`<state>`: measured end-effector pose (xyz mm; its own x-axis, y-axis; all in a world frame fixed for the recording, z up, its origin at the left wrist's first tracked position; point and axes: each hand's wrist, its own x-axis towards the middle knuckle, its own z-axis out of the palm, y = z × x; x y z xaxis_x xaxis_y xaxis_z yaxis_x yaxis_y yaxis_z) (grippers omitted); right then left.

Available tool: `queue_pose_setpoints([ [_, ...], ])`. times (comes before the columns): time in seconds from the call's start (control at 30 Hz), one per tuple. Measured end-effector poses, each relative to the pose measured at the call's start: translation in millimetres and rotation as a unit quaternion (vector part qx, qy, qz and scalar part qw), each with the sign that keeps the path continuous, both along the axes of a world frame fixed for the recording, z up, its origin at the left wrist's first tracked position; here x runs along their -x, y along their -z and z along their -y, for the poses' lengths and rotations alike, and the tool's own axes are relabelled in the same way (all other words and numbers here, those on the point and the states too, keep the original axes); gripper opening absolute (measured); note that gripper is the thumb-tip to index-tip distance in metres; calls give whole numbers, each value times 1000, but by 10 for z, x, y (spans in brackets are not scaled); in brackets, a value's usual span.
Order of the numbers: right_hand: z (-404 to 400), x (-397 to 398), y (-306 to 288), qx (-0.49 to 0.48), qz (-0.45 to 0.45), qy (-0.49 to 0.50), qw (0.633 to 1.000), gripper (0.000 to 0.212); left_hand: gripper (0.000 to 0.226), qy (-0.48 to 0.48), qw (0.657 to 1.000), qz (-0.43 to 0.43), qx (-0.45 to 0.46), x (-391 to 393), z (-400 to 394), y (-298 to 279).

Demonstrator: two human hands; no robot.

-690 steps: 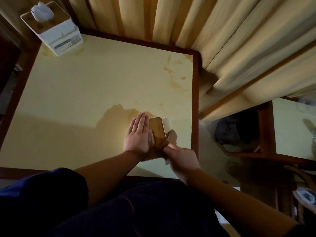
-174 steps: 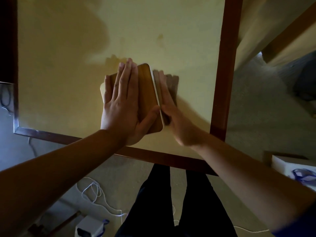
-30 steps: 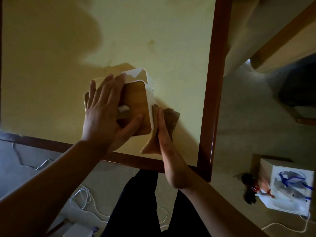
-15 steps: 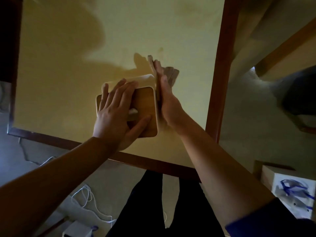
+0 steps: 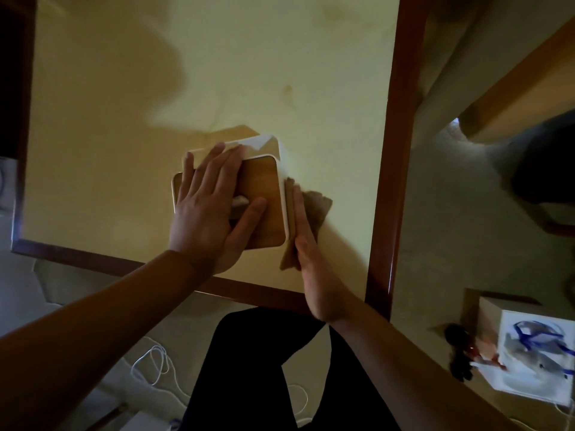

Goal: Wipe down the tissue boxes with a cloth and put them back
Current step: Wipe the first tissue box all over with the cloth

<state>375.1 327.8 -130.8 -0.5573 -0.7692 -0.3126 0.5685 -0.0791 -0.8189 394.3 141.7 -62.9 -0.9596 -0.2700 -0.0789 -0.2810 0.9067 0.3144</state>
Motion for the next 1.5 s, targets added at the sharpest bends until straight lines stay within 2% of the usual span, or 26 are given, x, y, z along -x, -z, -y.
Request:
queue_pose_setpoints([
  [0.07, 158, 266, -4, -15, 12, -1, 1000, 65, 73, 1, 1000, -2, 1, 4, -1, -4],
  [0.33, 787, 1078, 131, -18, -74, -23, 997, 72, 71, 3, 1000, 3, 6, 8, -3, -11],
  [0.47, 642, 821, 59, -5, -108, -11, 994, 68, 68, 2, 1000, 1, 9, 4, -7, 2],
  [0.6, 228, 313, -97, -14, -70, 1, 997, 55, 67, 3, 1000, 1, 6, 4, -11, 4],
  [0.67, 46, 36, -159, 5, -38, 15, 999, 59, 67, 3, 1000, 0, 5, 2, -10, 7],
  [0.77, -32, -253, -145, 10, -67, 19, 998, 70, 67, 2, 1000, 1, 3, 3, -6, 2],
  [0.9, 92, -91, -40, -13, -97, 29, 995, 69, 68, 4, 1000, 2, 1, 9, -9, -6],
  [1.0, 318, 309, 26, -26, -116, 18, 993, 57, 68, 3, 1000, 3, 2, 8, -8, -10],
  [1.2, 733, 923, 137, 1, -172, -2, 985, 76, 66, 1, 1000, 5, 11, 14, -22, -17],
  [1.37, 485, 652, 2, -17, -174, 3, 985, 65, 66, 1, 1000, 5, 8, 5, -29, -17],
  [1.5, 98, 119, -59, 19, -83, -1, 996, 72, 65, 2, 1000, 3, 7, 4, -16, -6],
])
